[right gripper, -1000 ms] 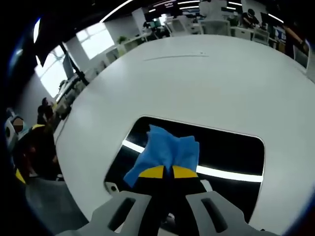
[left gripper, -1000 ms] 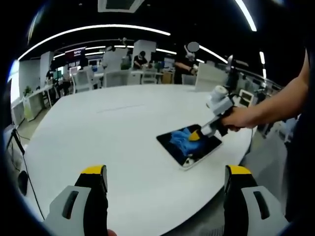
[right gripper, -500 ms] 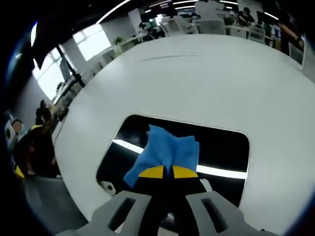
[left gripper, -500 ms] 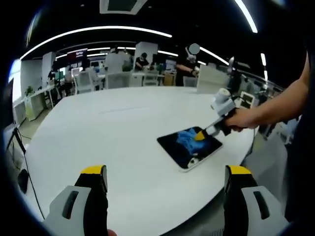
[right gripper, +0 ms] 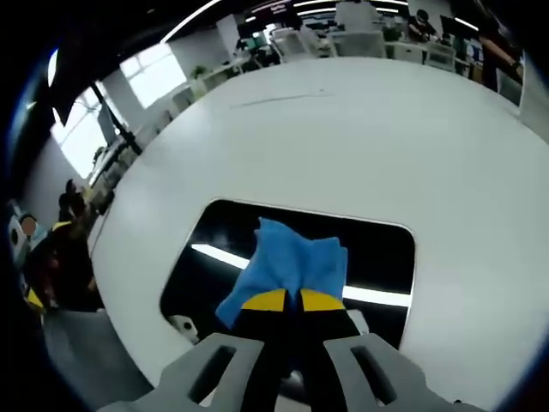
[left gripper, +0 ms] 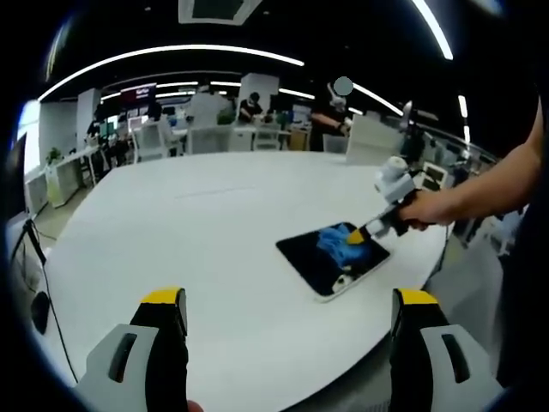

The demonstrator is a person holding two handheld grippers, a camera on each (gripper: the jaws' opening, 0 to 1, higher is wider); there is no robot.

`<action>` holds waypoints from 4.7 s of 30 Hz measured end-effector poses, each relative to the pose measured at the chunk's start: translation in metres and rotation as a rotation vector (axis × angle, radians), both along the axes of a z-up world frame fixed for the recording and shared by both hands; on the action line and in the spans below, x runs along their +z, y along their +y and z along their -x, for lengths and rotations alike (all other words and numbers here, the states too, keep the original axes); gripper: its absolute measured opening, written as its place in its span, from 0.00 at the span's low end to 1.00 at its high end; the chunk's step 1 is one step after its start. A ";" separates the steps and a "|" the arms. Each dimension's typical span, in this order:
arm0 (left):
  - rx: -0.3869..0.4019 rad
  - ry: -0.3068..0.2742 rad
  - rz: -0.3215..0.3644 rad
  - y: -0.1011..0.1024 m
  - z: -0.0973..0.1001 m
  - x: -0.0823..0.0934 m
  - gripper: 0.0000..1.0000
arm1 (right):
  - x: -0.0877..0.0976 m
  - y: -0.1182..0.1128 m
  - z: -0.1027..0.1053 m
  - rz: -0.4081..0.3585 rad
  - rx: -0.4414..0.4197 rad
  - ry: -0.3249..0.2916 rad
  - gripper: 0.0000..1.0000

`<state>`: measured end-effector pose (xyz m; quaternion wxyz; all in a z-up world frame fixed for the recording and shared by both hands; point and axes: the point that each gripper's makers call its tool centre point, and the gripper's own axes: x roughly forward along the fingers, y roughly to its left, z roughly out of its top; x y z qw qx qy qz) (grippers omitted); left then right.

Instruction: Wipe the mirror surface with the cleaning cloth until all visible marks leave the cleaned area.

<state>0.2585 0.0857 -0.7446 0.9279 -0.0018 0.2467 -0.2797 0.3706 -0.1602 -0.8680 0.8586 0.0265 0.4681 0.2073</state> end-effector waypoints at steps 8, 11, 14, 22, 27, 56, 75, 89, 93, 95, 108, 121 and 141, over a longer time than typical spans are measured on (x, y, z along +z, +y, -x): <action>0.000 -0.005 0.000 -0.001 0.001 0.002 0.99 | 0.000 -0.020 0.000 0.001 -0.033 0.016 0.00; -0.002 -0.008 0.002 -0.001 0.000 0.004 0.99 | 0.000 -0.026 -0.001 -0.001 -0.050 0.027 0.00; -0.004 -0.012 0.000 -0.002 -0.002 0.005 0.99 | 0.000 -0.032 -0.002 -0.003 -0.057 0.037 0.00; -0.013 -0.016 -0.008 -0.001 -0.003 0.007 0.99 | -0.001 -0.047 -0.003 0.011 -0.054 0.052 0.00; -0.009 -0.015 -0.018 0.002 -0.003 0.008 0.99 | -0.001 -0.057 -0.003 0.008 -0.062 0.066 0.00; 0.087 -0.014 -0.017 0.007 -0.004 0.004 0.99 | -0.002 -0.069 -0.001 0.100 -0.047 0.085 0.00; 0.052 -0.021 0.006 0.003 -0.001 0.018 0.99 | -0.002 -0.069 0.005 0.116 -0.104 0.101 0.00; 0.009 -0.011 0.009 -0.004 -0.005 0.015 0.99 | -0.002 -0.070 0.019 0.125 -0.106 0.095 0.00; -0.002 -0.015 0.008 -0.005 -0.006 0.015 0.99 | -0.002 -0.070 0.022 0.121 -0.113 0.095 0.00; -0.007 -0.020 0.006 -0.005 -0.006 0.017 0.99 | -0.002 -0.069 0.025 0.121 -0.114 0.095 0.00; 0.020 -0.037 0.028 0.007 -0.002 0.022 0.99 | -0.002 -0.070 0.048 0.105 -0.134 0.115 0.00; 0.009 -0.043 0.034 0.005 0.000 0.022 0.99 | -0.002 -0.069 0.063 0.097 -0.152 0.142 0.00; -0.031 -0.053 0.069 0.001 -0.009 0.027 0.99 | -0.003 -0.070 0.063 0.101 -0.172 0.138 0.00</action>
